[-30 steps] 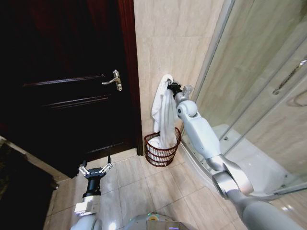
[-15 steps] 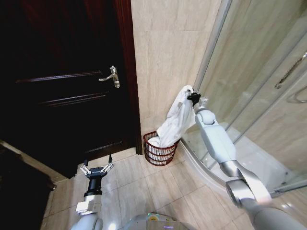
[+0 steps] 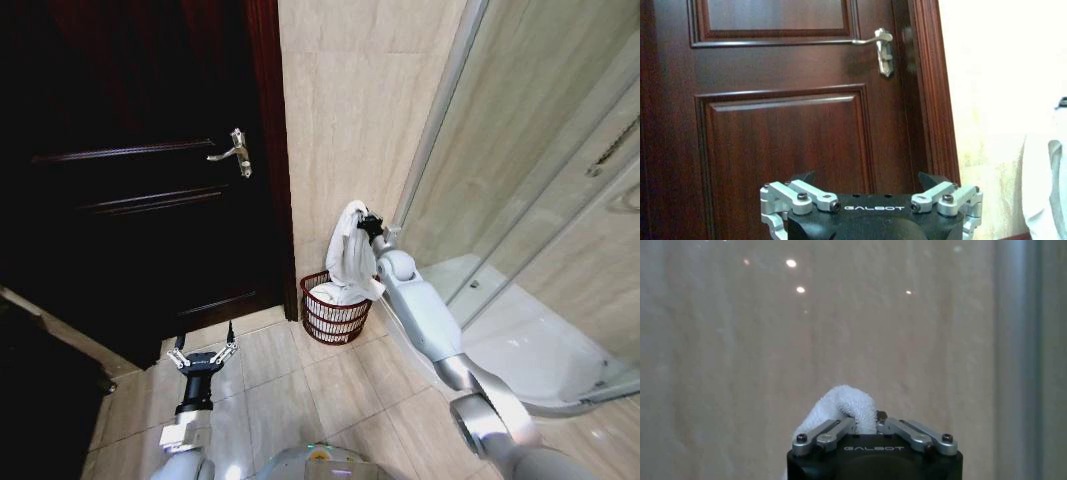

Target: Discard the used towel into the hamper.

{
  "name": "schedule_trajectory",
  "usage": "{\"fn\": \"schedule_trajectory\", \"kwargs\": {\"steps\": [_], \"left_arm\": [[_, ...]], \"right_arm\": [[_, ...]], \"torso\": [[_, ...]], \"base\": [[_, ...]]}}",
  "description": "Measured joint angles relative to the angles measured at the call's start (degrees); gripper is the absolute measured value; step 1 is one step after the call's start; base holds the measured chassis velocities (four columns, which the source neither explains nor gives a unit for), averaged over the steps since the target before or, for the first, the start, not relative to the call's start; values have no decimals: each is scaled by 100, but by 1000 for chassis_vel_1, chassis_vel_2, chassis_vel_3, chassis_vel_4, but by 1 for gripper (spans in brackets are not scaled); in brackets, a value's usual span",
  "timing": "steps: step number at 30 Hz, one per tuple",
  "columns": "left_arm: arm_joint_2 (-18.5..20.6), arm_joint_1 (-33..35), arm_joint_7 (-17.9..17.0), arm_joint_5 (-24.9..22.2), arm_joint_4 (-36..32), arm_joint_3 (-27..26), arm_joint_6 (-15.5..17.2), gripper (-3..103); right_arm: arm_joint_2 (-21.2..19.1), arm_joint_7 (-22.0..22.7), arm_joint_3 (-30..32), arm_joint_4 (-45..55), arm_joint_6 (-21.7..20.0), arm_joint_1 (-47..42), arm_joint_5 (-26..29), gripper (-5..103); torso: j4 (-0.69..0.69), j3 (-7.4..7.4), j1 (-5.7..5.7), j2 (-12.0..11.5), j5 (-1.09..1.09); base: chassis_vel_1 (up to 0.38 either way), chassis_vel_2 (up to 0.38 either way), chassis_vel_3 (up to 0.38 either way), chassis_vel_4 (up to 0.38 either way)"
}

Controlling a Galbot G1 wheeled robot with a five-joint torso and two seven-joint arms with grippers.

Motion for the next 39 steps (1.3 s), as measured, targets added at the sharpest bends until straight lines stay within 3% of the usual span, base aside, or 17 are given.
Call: {"fn": "schedule_trajectory", "kwargs": {"steps": [8, 14, 20, 29, 34, 39], "left_arm": [[0, -21, 13, 13, 36, 18, -1, 100], [0, 2, -4, -3, 78, -8, -52, 100], [0, 26, -11, -3, 38, -45, -60, 100], [1, -34, -16, -7, 66, -48, -37, 100], [0, -69, -4, 14, 102, 1, -9, 100], [0, -68, 3, 31, 133, 23, -4, 100]], "right_arm": [[-66, 246, 186, -353, 80, 175, -445, 6], [57, 134, -193, 336, -214, -101, 231, 6], [368, 423, -581, 1026, -647, -304, 969, 6], [244, 558, -120, 296, -680, -370, 891, 6], [60, 301, 200, -211, -688, -502, 815, 6], [12, -5, 169, 164, -596, -669, 816, 6]], "torso": [[0, -111, -73, -183, -1], [1, -190, -136, -325, -1], [4, -294, -203, -494, -2], [-1, -408, -280, -688, 0], [-2, -493, -327, -821, 1], [1, -572, -383, -952, 0]], "base": [[0, 0, 0, 0], [0, 0, 0, 0], [0, 0, 0, 0], [0, 0, 0, 0], [0, 0, 0, 0], [0, 0, 0, 0]]}}
